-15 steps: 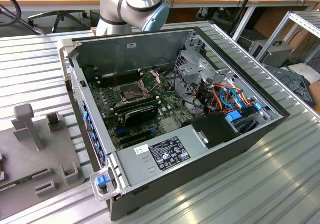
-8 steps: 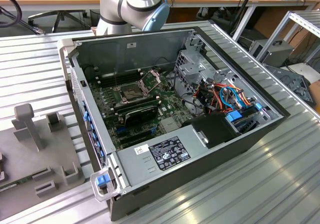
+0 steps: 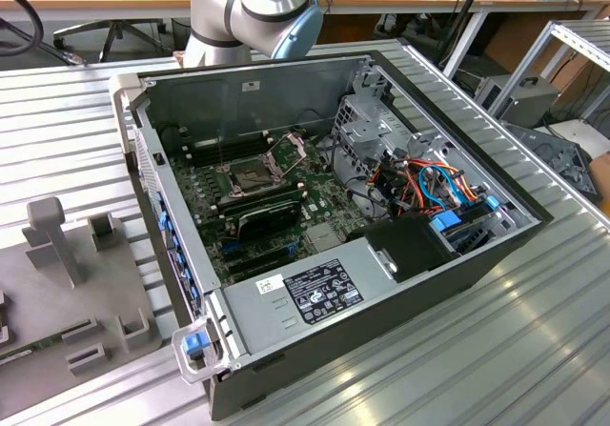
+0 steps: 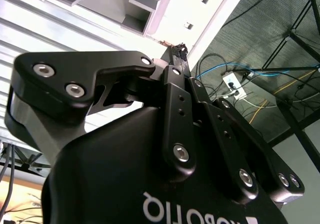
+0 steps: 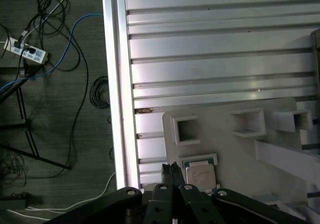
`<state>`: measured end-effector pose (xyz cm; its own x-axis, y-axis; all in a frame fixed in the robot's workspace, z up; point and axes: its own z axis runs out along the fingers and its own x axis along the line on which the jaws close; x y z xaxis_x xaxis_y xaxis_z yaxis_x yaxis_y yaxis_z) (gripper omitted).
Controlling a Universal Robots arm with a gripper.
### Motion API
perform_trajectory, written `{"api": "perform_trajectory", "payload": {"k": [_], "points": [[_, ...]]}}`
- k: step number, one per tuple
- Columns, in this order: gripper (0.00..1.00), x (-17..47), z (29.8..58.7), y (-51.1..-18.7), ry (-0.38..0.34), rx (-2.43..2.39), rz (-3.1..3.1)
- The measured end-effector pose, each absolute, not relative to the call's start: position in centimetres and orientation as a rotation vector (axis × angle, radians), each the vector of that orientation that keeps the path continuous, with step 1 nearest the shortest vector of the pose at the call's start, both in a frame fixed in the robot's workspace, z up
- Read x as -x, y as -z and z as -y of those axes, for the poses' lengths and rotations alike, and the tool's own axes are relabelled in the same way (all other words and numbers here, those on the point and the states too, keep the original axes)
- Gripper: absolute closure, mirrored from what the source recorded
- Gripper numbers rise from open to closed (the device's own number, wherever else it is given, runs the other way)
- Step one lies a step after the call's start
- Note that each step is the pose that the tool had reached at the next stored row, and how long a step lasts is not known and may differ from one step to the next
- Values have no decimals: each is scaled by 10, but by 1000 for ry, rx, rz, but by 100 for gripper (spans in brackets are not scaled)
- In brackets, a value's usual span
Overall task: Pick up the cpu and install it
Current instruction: 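Reach for the cpu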
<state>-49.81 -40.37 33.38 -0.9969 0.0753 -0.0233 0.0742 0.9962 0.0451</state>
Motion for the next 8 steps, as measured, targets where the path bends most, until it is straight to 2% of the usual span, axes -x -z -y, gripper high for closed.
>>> {"api": "perform_trajectory", "payload": {"k": [8], "points": [[89,498,404,-331,-69,-117,-3114]]}}
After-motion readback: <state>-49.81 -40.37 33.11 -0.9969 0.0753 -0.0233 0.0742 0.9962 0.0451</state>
